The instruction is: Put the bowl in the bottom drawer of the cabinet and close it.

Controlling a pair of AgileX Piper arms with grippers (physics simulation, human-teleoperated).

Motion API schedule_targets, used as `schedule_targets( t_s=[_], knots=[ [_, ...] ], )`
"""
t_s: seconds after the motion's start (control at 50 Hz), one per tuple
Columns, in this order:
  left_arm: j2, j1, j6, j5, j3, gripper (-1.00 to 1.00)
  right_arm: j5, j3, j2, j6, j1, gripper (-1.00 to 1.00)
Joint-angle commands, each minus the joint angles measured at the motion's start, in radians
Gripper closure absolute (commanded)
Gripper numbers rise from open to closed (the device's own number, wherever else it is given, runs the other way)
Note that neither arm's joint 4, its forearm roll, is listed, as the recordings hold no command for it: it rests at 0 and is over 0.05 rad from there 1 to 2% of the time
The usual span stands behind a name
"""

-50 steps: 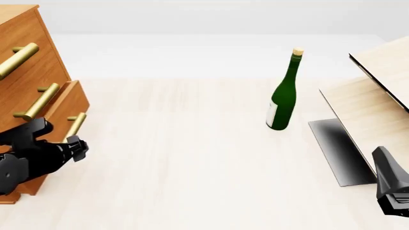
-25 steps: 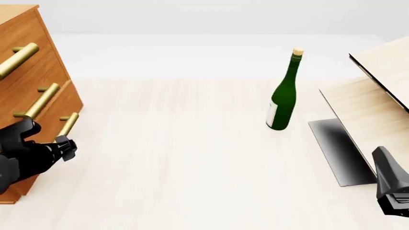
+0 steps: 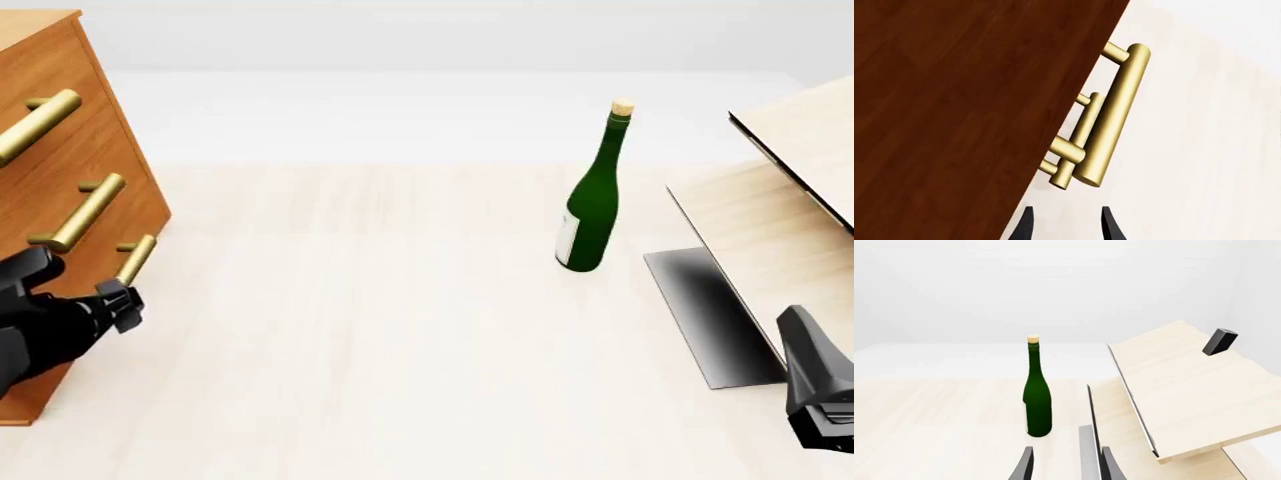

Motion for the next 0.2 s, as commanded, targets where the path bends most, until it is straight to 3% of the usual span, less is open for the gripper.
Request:
schedule_targets(
  t_s=[0.02,0.2],
  knots=[
    [-0.087,0.195,0.046,-0.008,0.022,-1.00,0.001,0.000,0.000,0.000,0.000,-1.00],
    [-0.142,0.268,0.120,-0.024,0.040,-1.00,0.001,0.000,0.000,0.000,0.000,-1.00]
  ],
)
